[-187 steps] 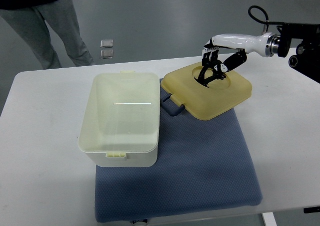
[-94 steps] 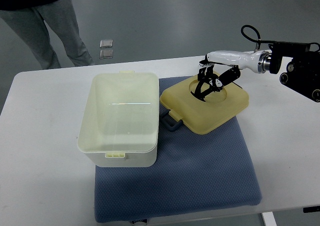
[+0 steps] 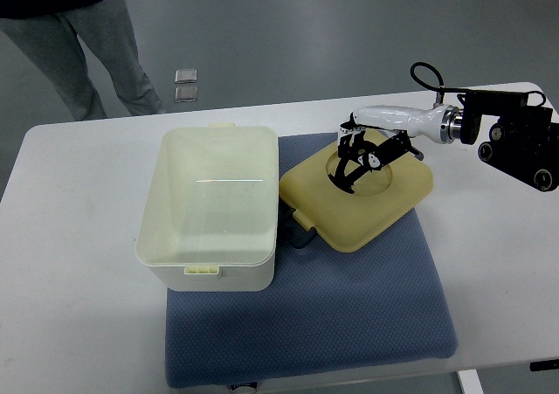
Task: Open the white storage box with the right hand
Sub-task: 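Lower the held yellow lid onto the mat beside the box, then open the right hand and withdraw it from the lid handle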
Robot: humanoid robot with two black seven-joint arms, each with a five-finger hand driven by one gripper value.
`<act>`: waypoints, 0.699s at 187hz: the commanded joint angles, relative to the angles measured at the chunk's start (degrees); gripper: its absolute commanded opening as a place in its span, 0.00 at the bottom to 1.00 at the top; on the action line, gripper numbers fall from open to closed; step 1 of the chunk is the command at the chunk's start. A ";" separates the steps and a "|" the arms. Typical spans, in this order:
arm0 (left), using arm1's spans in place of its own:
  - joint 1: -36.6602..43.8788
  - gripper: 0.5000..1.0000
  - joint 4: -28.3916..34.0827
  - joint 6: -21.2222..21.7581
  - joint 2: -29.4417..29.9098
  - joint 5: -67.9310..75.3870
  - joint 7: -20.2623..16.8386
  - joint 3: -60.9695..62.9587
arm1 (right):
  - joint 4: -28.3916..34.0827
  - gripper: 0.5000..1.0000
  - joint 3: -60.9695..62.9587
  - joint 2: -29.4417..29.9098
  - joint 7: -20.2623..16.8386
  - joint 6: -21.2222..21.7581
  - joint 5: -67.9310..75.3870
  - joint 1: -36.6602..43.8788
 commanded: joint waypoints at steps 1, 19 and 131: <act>0.00 1.00 0.00 0.00 0.00 -0.08 0.01 0.00 | 0.01 0.07 0.00 0.02 0.00 0.17 0.09 -0.13; 0.00 1.00 0.00 0.00 0.00 0.00 0.01 0.00 | 0.10 0.34 0.09 0.02 0.00 0.44 0.18 -0.13; 0.00 1.00 0.00 0.00 0.00 -0.08 0.01 0.00 | 0.37 0.83 16.09 -0.68 0.00 7.20 10.20 -0.04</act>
